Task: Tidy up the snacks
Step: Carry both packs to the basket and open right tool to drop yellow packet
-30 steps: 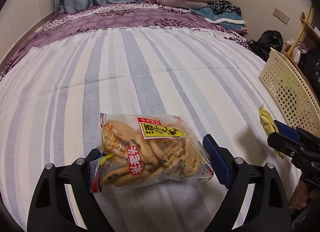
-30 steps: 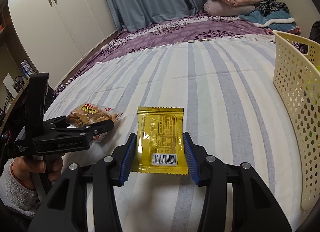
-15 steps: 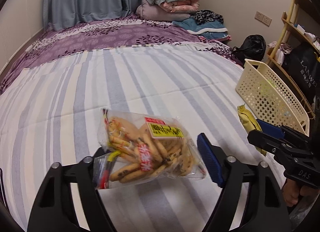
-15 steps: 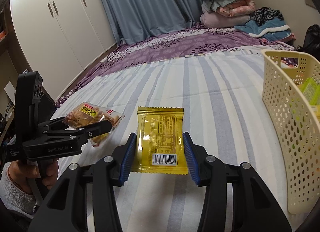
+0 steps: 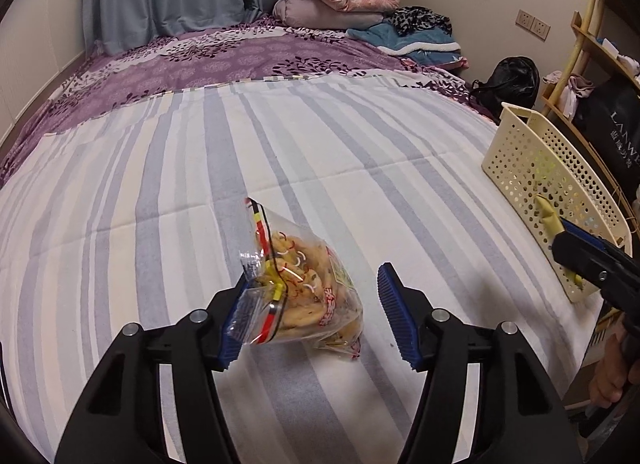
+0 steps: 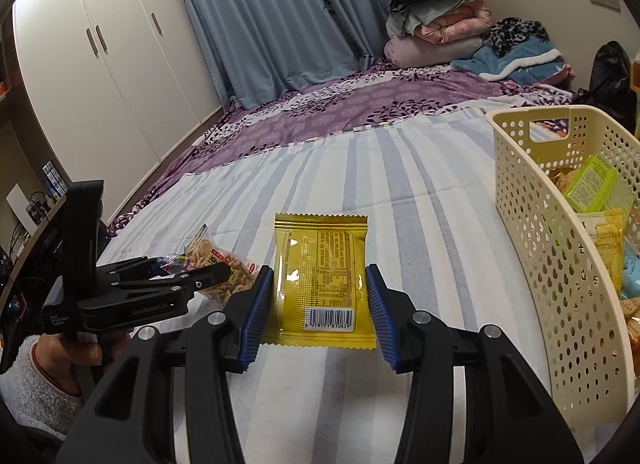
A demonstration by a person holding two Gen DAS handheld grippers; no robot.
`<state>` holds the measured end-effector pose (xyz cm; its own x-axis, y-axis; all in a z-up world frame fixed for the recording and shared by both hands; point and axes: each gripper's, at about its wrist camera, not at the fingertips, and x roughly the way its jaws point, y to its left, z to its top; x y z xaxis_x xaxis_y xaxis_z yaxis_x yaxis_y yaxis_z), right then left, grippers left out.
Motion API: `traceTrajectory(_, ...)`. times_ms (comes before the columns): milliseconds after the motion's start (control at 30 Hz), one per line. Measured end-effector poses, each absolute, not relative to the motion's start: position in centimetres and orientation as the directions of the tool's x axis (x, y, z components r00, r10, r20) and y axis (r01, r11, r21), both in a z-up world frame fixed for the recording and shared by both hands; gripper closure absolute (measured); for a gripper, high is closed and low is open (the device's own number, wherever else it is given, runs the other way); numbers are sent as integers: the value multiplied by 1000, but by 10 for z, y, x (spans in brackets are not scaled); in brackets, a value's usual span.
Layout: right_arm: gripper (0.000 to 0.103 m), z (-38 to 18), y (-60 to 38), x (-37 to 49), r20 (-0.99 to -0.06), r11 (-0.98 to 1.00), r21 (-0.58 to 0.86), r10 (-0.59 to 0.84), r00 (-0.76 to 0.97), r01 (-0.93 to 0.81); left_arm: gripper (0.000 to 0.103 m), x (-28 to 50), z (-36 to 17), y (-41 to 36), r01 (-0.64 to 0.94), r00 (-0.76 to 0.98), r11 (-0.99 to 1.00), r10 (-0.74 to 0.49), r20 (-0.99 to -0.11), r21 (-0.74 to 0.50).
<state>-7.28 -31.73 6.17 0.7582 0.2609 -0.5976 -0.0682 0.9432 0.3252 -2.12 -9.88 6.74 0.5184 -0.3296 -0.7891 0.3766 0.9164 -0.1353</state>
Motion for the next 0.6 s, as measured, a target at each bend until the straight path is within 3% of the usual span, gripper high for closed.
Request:
traceTrajectory(133,56,61,-316,-73,-597,943,324,261,758,-69,42,-14,53,-99,356,512,923,-324,-795,-147)
traceTrajectory(167,56,62,-316,-73,-597,944,324,260,759,-69,50,-12,49,-99,346,508,927,-316,-801,-147)
traceTrajectory(300,56,63,-319,-77,-593,945,322,246,766,-54,59,-12,52,-99,340,505,924,-338,-794,-177)
traceTrajectory(600,56,76,-336,-85,-554,945,326,215,804,-27,60,-21,93,-112,396,553,903,-382,-741,-170)
